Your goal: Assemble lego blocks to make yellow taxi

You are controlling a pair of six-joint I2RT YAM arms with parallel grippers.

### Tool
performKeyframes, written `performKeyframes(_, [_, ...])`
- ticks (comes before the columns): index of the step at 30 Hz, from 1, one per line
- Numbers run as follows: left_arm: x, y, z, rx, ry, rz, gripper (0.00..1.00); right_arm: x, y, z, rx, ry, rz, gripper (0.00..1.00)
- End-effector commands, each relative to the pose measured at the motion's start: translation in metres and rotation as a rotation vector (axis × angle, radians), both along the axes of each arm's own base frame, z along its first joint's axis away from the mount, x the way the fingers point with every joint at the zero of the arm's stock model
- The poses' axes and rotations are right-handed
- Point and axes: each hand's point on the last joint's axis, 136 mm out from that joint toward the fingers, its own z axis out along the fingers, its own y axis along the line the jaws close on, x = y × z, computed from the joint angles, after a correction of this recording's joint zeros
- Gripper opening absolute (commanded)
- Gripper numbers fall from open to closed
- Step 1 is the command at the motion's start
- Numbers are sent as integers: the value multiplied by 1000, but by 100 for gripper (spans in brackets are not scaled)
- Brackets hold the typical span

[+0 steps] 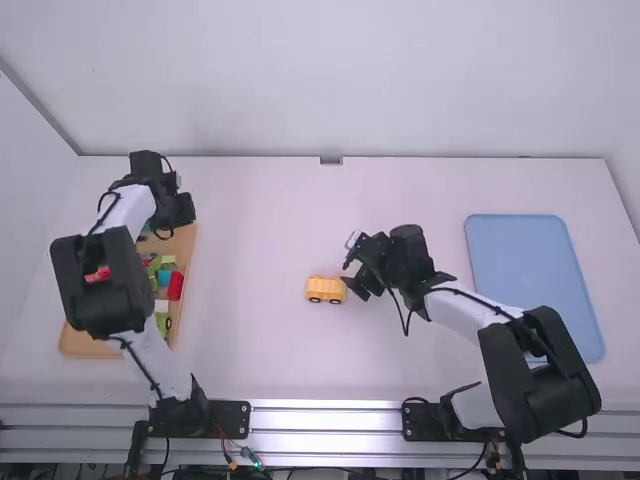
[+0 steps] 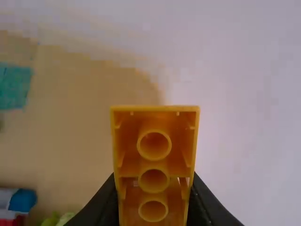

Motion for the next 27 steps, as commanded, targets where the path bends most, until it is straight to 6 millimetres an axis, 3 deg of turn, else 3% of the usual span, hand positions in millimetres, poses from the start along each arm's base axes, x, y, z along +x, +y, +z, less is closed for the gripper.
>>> performKeyframes(1, [-1, -59, 42, -79, -156, -252, 2, -1, 9, 18, 116, 32, 18, 99])
performKeyframes(4, [-14, -118, 73, -184, -346, -519, 4, 1, 14, 47, 264, 55, 82, 99])
performKeyframes(5, [-17, -124, 76, -193, -365, -552, 4, 2, 15, 50, 281, 57, 91, 99])
performKeyframes(7, [-40, -171, 97, -272, -517, -771, 9, -1, 17, 77, 413, 74, 170, 99])
performKeyframes(13, [-93, -253, 123, -469, -739, -1070, 11, -16, 15, 128, 606, 79, 366, 99])
performKeyframes(16, [-132, -303, 133, -617, -857, -1303, 9, -33, 16, 150, 670, 81, 500, 100])
performKeyframes(21, [-151, -334, 139, -733, -890, -1400, 2, -46, 24, 162, 690, 64, 594, 96])
performKeyframes(25, [-163, -353, 142, -772, -926, -1461, 2, -49, 33, 170, 704, 85, 603, 88])
performKeyframes(27, [-169, -359, 144, -780, -941, -1484, 2, -53, 37, 175, 708, 79, 627, 79])
